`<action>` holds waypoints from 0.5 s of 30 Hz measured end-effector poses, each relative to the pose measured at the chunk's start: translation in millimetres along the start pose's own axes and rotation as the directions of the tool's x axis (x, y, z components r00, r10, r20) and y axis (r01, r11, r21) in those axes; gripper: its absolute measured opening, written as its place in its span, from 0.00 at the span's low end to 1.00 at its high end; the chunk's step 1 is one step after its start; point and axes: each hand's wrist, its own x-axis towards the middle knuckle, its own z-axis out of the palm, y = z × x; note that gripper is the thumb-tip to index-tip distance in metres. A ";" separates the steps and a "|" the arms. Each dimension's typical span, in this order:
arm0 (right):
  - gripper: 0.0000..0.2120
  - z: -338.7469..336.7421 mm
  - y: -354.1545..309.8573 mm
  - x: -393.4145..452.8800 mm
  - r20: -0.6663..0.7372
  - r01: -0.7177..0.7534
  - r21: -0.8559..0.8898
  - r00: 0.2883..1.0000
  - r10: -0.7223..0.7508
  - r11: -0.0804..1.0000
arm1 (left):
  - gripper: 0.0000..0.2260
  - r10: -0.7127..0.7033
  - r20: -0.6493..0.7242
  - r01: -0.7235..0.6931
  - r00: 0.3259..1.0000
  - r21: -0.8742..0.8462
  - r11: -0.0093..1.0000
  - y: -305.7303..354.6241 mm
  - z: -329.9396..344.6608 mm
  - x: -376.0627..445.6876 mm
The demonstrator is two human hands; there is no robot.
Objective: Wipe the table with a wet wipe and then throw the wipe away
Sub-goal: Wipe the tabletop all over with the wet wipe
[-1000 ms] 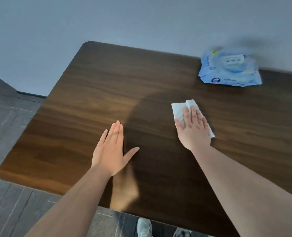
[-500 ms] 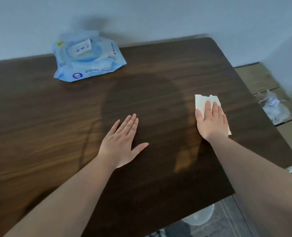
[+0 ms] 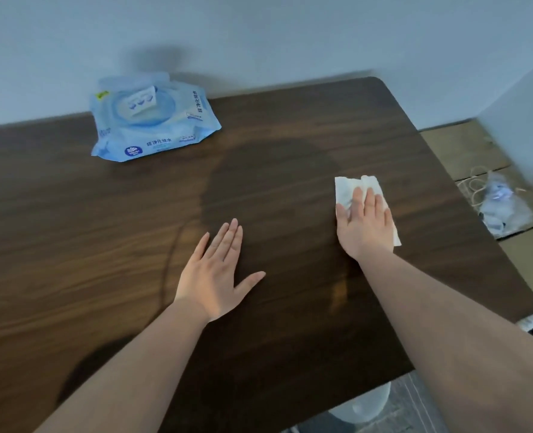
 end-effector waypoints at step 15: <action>0.29 62.9 -373.4 -200.7 0.090 0.778 0.020 0.624 -0.776 0.628 | 0.46 -0.712 -0.043 0.710 0.701 -0.051 0.702 -236.9 6.7 -291.2</action>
